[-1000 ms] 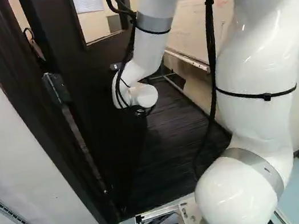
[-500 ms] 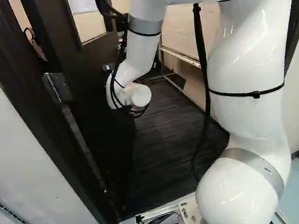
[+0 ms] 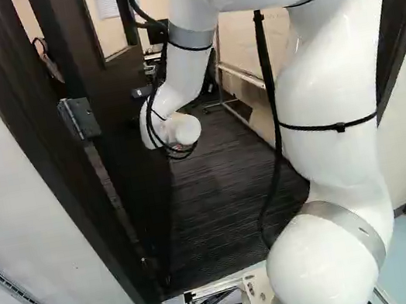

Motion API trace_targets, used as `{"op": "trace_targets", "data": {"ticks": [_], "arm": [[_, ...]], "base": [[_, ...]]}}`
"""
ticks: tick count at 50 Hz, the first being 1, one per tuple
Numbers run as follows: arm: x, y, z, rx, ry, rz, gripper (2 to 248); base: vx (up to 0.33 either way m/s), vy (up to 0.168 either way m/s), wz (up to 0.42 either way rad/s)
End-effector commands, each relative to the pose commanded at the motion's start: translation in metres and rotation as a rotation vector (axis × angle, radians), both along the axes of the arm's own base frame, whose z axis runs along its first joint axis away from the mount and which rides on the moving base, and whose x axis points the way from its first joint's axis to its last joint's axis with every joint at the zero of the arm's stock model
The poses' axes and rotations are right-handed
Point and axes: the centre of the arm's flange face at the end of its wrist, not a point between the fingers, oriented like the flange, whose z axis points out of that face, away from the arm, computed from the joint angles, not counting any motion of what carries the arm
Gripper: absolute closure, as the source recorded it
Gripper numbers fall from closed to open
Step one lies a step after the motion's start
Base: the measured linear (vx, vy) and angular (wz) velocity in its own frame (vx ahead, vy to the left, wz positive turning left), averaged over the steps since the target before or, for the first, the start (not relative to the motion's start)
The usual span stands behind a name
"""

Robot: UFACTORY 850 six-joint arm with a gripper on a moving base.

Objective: Open the door and move inside

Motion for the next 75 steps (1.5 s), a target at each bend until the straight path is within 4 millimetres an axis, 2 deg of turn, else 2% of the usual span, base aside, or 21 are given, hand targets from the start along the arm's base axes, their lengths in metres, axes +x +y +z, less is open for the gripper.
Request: {"op": "trace_targets", "data": {"ticks": [46, 65, 75], "arm": [[0.007, 0.035, 0.002, -0.015, -0.071, 0.133, 3], [0.007, 0.035, 0.003, -0.016, -0.073, 0.136, 3], [0.009, 0.027, 0.003, -0.017, -0.072, 0.121, 3]], "base": [[0.000, 0.000, 0.000], [0.000, 0.000, 0.000], [0.000, 0.000, 0.000]]}}
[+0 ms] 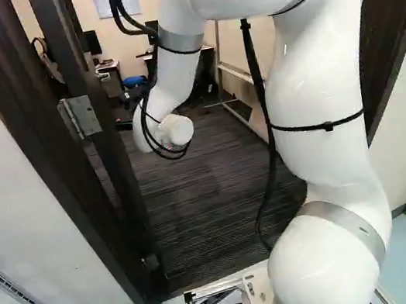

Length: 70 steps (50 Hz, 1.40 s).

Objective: Open the door and move inside

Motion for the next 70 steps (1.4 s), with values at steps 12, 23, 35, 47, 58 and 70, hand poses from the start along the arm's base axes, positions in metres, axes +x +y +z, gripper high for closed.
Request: {"op": "trace_targets", "data": {"ticks": [12, 23, 35, 47, 58, 70], "arm": [[0.005, -0.017, 0.000, -0.001, 0.001, -0.032, 3], [0.005, -0.034, 0.001, -0.002, 0.004, -0.062, 3], [-0.002, -0.053, 0.002, -0.005, 0.010, -0.092, 3], [-0.006, -0.061, 0.003, -0.006, 0.013, -0.103, 3], [-0.010, -0.068, 0.003, -0.008, 0.017, -0.113, 3], [-0.018, -0.082, 0.004, -0.011, 0.025, -0.134, 3]], "base": [[0.000, 0.000, 0.000], [0.000, 0.000, 0.000], [0.000, 0.000, 0.000], [0.000, 0.000, 0.000], [0.000, 0.000, 0.000], [0.000, 0.000, 0.000]]}}
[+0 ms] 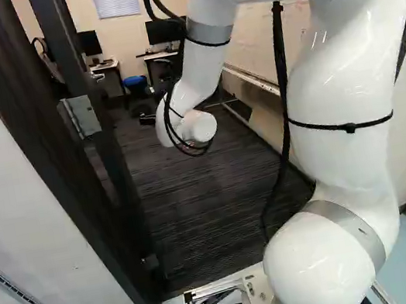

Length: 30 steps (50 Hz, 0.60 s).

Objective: Open the door and move inside

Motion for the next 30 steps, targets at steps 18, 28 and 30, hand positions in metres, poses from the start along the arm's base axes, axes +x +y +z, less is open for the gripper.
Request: {"op": "trace_targets", "data": {"ticks": [18, 28, 30], "arm": [[-0.021, -0.032, 0.001, -0.007, 0.021, -0.050, 3], [-0.039, -0.055, 0.000, -0.012, 0.036, -0.089, 3], [-0.043, -0.059, 0.000, -0.013, 0.040, -0.097, 3]], "base": [[0.000, 0.000, 0.000], [0.000, 0.000, 0.000], [0.000, 0.000, 0.000]]}}
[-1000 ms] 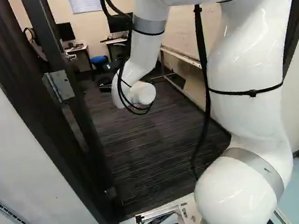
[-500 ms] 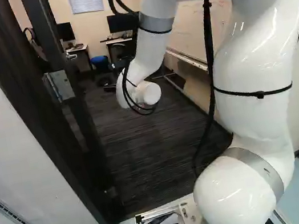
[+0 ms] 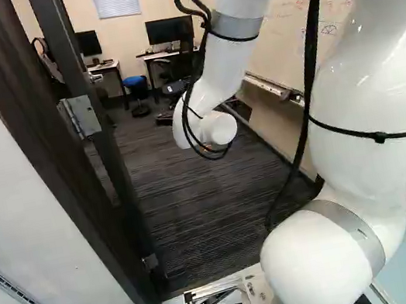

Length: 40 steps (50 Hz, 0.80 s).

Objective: Open the door and move inside

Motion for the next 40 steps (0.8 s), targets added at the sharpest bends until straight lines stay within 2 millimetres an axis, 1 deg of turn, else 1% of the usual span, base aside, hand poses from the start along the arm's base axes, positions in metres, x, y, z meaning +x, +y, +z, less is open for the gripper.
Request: {"op": "trace_targets", "data": {"ticks": [21, 30, 40], "arm": [[-0.053, -0.052, -0.008, -0.009, 0.043, -0.102, 3], [-0.075, -0.068, -0.013, -0.011, 0.060, -0.141, 3], [-0.095, -0.082, -0.019, -0.013, 0.076, -0.177, 3]], "base": [[0.000, 0.000, 0.000], [0.000, 0.000, 0.000], [0.000, 0.000, 0.000]]}}
